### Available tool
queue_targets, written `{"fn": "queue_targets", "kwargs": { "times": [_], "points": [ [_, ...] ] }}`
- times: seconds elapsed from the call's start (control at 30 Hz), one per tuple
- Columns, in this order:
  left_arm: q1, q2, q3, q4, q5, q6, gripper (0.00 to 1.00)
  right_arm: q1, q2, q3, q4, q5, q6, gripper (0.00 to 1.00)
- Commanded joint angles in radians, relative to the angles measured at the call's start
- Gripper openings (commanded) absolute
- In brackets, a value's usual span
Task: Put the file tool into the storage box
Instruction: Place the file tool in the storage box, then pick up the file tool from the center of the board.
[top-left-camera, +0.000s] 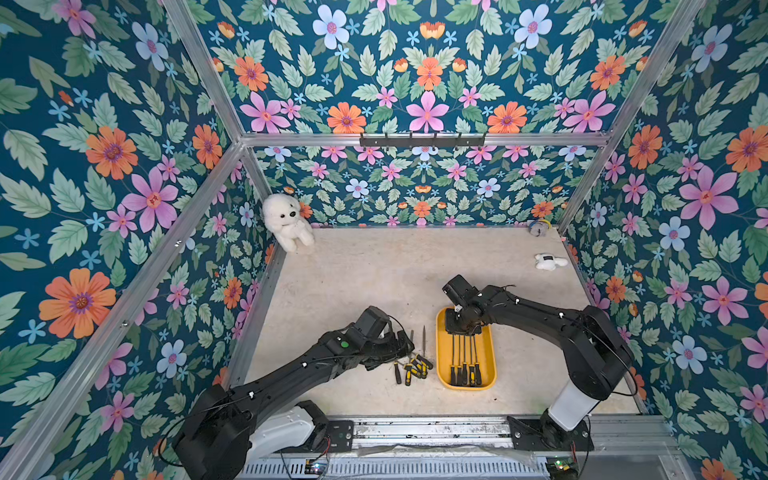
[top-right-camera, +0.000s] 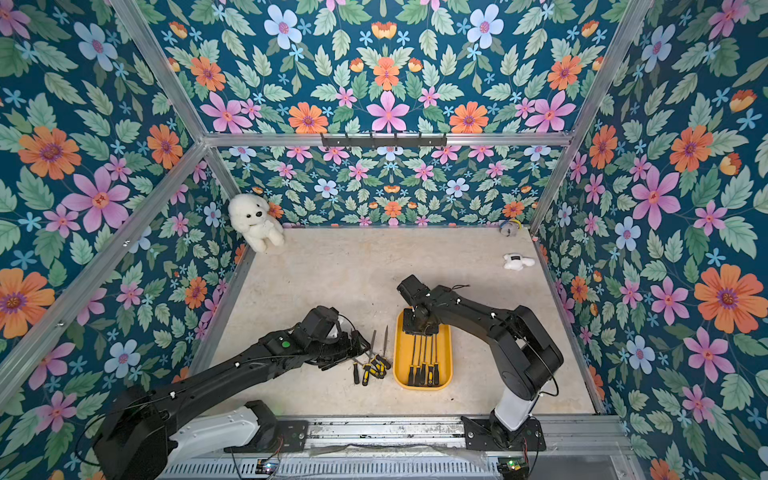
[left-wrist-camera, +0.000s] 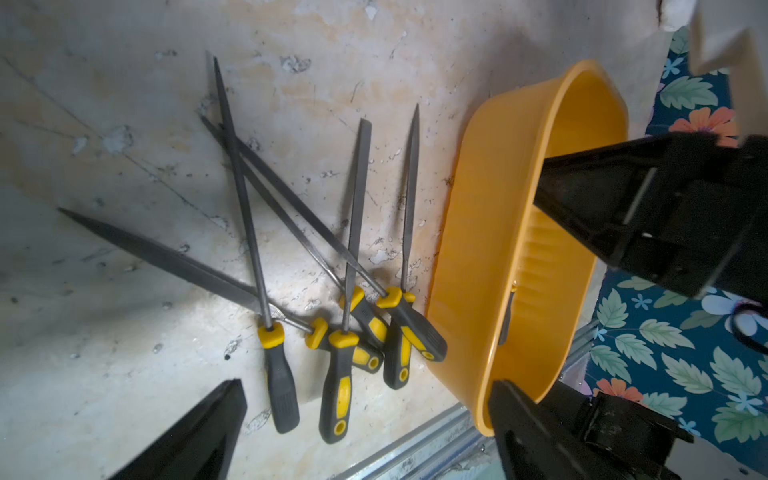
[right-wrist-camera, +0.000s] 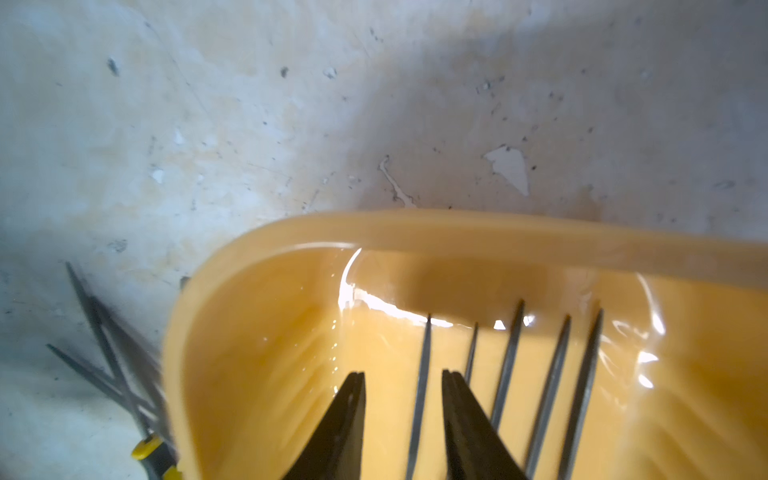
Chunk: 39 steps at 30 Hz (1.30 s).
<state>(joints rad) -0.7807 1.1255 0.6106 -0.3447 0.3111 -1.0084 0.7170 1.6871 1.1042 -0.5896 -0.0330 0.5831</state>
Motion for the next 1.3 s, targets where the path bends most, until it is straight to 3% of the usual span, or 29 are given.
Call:
{"fn": "queue_targets", "kwargs": {
  "times": [0.0, 0.1, 0.23, 0.37, 0.43, 0.8, 0.93, 1.1, 1.27],
  "points": [
    [-0.006, -0.003, -0.020, -0.009, -0.047, -0.122, 0.89, -0.004, -0.058, 0.021, -0.047, 0.038, -0.004, 0.37],
    [-0.015, -0.002, -0.042, -0.005, -0.063, -0.178, 0.73, -0.011, -0.086, 0.031, -0.059, 0.038, -0.011, 0.37],
    [-0.065, 0.056, -0.002, -0.078, -0.106, -0.148, 0.60, -0.017, -0.099, 0.026, -0.060, 0.029, -0.018, 0.37],
    [-0.128, 0.142, 0.033, -0.124, -0.149, -0.141, 0.58, -0.017, -0.106, 0.014, -0.058, 0.021, -0.022, 0.36],
    [-0.143, 0.171, 0.029, -0.129, -0.167, -0.152, 0.52, -0.016, -0.114, 0.007, -0.056, 0.019, -0.022, 0.36],
    [-0.158, 0.293, 0.073, -0.137, -0.198, -0.113, 0.43, -0.017, -0.140, -0.018, -0.048, 0.021, -0.020, 0.35],
    [-0.157, 0.316, 0.071, -0.143, -0.191, -0.097, 0.35, -0.017, -0.138, -0.020, -0.045, 0.018, -0.019, 0.34],
    [-0.156, 0.327, 0.075, -0.171, -0.190, -0.069, 0.10, -0.017, -0.133, -0.016, -0.039, 0.012, -0.019, 0.34],
    [-0.144, 0.293, 0.066, -0.212, -0.198, -0.055, 0.03, -0.017, -0.125, -0.009, -0.036, 0.007, -0.019, 0.34]
  ]
}}
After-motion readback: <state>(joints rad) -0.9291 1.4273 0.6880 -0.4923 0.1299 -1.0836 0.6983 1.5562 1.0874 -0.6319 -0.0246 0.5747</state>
